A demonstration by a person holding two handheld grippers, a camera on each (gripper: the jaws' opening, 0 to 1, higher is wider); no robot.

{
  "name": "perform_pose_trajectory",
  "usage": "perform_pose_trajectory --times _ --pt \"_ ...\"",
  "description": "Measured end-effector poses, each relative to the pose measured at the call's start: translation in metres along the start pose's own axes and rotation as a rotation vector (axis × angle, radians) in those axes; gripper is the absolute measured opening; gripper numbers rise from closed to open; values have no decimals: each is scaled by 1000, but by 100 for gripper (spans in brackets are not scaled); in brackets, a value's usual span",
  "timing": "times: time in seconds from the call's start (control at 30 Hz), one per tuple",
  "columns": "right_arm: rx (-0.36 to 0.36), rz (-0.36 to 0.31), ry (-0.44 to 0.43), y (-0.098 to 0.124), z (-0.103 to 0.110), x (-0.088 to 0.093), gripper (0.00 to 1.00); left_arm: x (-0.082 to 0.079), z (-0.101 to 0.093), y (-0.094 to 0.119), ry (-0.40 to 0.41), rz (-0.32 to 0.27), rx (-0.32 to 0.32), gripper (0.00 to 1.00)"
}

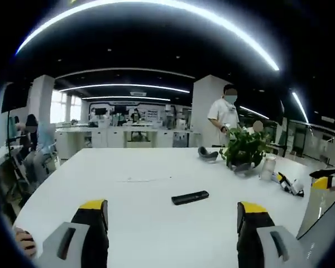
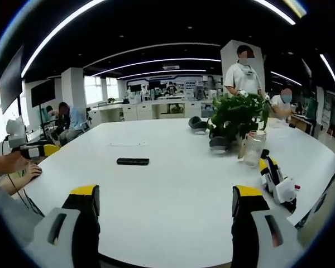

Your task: Press the specified remote control buttons in sequence, fully releasing each button before pressing the next.

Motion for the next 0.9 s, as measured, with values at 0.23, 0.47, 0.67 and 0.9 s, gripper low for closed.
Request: perform_pose_trajectory --times 0.23,0.47,0.67,0.9 --pt "-13 -3 3 1 1 0 100 7 -11 42 7 -35 -45 100" --pt "-27 -3 12 1 3 0 100 18 -20 67 6 -63 -106 100" --pt "-29 -7 12 2 3 0 100 21 -23 73 -44 -115 -173 100" --pt "-32 -4 25 1 5 0 100 22 -20 74 -49 -113 -188 100"
Point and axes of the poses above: the point that each gripper's makers call its tool centre point, and the gripper's own axes: y roughly backward along the fingers, z roughly to its left, x roughly out of its underside, the point moved 8 cm from there along y, roughly backward along the fingers, and after that the axes turned 8 degrees about z, right-handed, at the moved point
